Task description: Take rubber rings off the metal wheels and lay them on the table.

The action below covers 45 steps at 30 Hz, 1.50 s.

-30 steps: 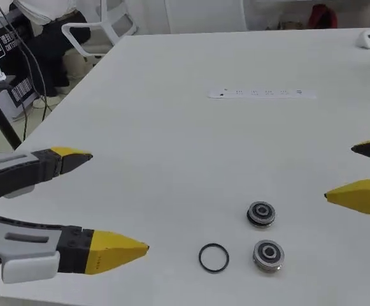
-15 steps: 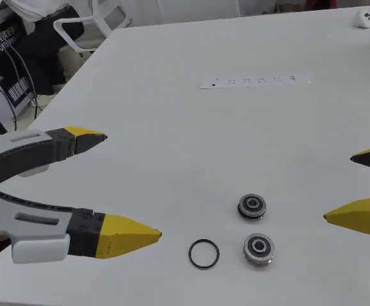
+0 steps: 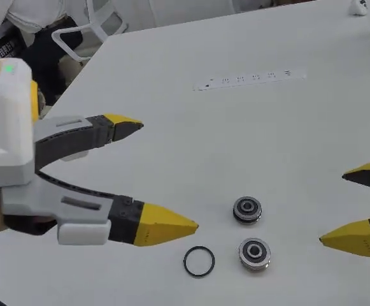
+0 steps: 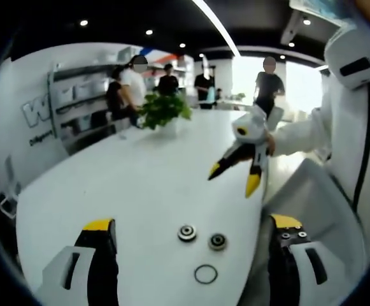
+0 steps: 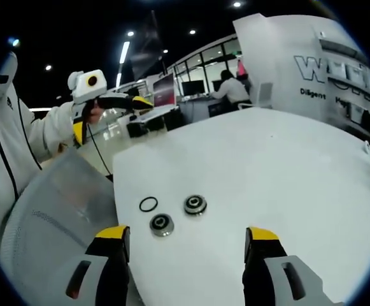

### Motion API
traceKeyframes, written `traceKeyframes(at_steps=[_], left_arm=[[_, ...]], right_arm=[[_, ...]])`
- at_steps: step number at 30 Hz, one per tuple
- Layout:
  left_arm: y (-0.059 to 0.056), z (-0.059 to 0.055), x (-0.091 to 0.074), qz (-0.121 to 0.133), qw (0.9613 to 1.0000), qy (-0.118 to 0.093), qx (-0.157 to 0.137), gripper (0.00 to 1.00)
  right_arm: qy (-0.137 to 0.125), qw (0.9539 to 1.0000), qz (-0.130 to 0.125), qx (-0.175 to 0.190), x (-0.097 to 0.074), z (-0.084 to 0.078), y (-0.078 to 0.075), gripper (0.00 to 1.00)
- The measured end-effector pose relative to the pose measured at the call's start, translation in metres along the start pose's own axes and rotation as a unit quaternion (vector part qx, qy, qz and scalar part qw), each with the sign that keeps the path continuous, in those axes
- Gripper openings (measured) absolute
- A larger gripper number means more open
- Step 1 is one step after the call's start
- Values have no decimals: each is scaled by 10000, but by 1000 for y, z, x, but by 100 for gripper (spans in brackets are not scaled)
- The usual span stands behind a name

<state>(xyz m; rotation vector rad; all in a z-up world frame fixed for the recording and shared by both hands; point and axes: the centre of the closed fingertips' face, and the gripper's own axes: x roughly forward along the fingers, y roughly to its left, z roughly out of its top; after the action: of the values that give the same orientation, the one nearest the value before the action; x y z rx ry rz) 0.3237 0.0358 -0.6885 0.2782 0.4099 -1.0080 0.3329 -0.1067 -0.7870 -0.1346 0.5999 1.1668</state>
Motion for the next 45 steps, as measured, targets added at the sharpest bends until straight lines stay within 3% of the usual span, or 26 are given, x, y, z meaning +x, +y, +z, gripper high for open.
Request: traceKeyframes(at_steps=[10,16,27,31,34,45], left_arm=[[7,-1,28,-158,9997,78,163,99],[14,-4,42,-172,9998,29,64,98],[21,-23,66,-387,9991,151,15,92],[25,-27,76,-475,9988,72,-55,89],[23,-28,82,-600,9982,-20,-47,81],[24,-40,101,-736,9972,-92,-111,75]], right_arm=[[-183,9998,58,36,8,-2,-6,69],[-247,9997,83,29,18,1,-9,67],[-239,9996,121,101,42,-1,-17,66],[-328,9991,180,219,53,0,-18,63],[-326,9989,211,259,59,-3,-18,62],[-350,9978,476,297,77,-3,-17,58]])
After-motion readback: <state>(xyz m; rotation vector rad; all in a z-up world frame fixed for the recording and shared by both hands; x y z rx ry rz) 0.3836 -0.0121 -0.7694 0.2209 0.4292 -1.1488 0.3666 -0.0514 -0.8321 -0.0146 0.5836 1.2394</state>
